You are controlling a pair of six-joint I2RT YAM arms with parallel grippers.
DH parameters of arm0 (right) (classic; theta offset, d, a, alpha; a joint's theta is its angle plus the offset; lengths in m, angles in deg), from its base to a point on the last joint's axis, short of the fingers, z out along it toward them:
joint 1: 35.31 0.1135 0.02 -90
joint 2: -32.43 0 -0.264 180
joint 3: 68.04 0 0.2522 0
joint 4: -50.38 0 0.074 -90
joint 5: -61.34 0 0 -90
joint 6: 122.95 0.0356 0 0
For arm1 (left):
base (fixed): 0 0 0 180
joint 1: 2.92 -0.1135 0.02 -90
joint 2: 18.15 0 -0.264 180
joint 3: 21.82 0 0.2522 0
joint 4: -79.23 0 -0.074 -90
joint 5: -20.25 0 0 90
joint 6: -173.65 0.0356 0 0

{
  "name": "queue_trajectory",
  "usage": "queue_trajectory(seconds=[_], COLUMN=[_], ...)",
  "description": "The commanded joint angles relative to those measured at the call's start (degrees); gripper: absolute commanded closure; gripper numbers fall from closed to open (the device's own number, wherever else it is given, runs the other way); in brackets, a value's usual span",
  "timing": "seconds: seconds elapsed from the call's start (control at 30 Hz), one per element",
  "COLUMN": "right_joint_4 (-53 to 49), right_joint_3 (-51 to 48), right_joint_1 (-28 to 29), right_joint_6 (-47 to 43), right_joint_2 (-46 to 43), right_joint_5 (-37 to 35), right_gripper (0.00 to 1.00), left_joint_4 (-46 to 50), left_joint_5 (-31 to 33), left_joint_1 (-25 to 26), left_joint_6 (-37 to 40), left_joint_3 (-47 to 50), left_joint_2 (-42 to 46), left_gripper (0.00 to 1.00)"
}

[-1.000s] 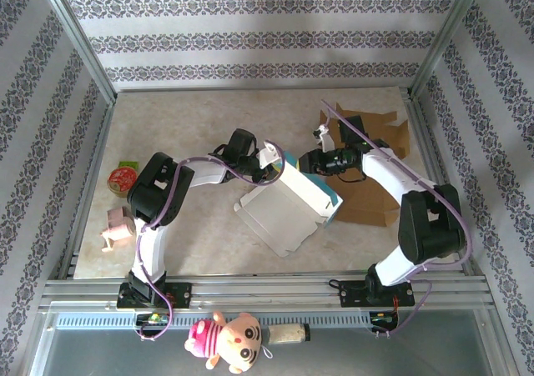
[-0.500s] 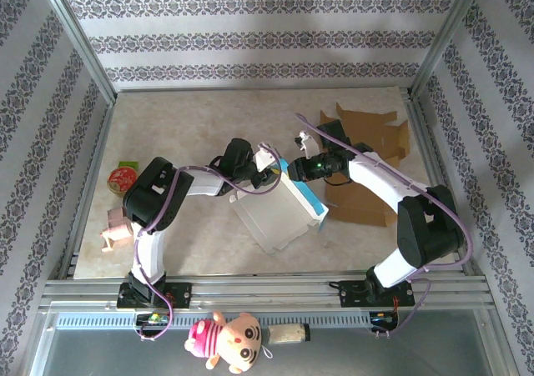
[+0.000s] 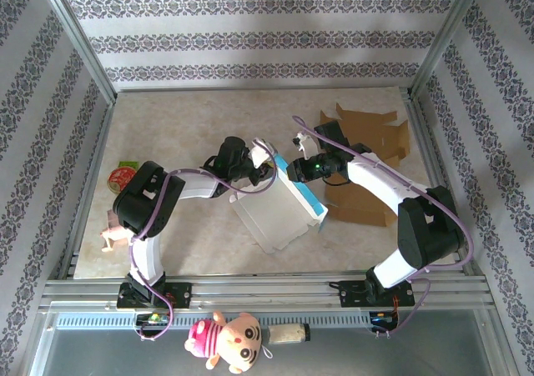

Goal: Fold the paper box

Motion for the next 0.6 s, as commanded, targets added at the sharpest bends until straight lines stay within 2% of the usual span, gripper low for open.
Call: queue_trajectory(seconds=[0.0, 0.1, 0.2, 0.27, 0.33, 0.43, 0.57], right_joint_4=[-2.68, -2.64, -2.13, -1.82, -1.53, -1.32, -1.15], right_joint_3=[-1.03, -0.94, -1.02, -1.09, -1.04, -0.85, -0.85], right_joint_1=[0.87, 1.05, 1.23, 1.32, 1.48, 1.84, 1.93], right_joint_6=[-0.93, -0.32, 0.13, 0.65, 0.91, 1.05, 1.09], right_joint_2=[1.31, 0.98, 0.69, 0.77, 0.99, 1.33, 1.24], right_joint_5=[-3.96, -3.48, -3.06, -2.50, -2.13, -1.90, -1.88], right_gripper=[0.75, 0.75, 0.74, 0.74, 0.74, 0.73, 0.74], left_joint_4=[2.67, 3.40, 3.94, 4.23, 4.91, 6.73, 9.05], left_joint_5=[-0.62, 1.84, 5.85, 10.14, 13.50, 13.73, 14.11], left_joint_1=[-0.56, -0.43, 0.40, 1.55, 2.42, 3.03, 3.22], left_joint_6=[-1.34, -2.52, -3.61, -3.98, -4.22, -3.32, -2.76], left_joint_3=[-3.51, -4.32, -4.40, -4.52, -4.97, -6.18, -8.02], left_joint_2=[-1.13, -2.11, -2.31, -2.26, -2.50, -3.10, -3.93], left_gripper=[0.76, 0.90, 0.95, 0.91, 0.75, 0.75, 1.00])
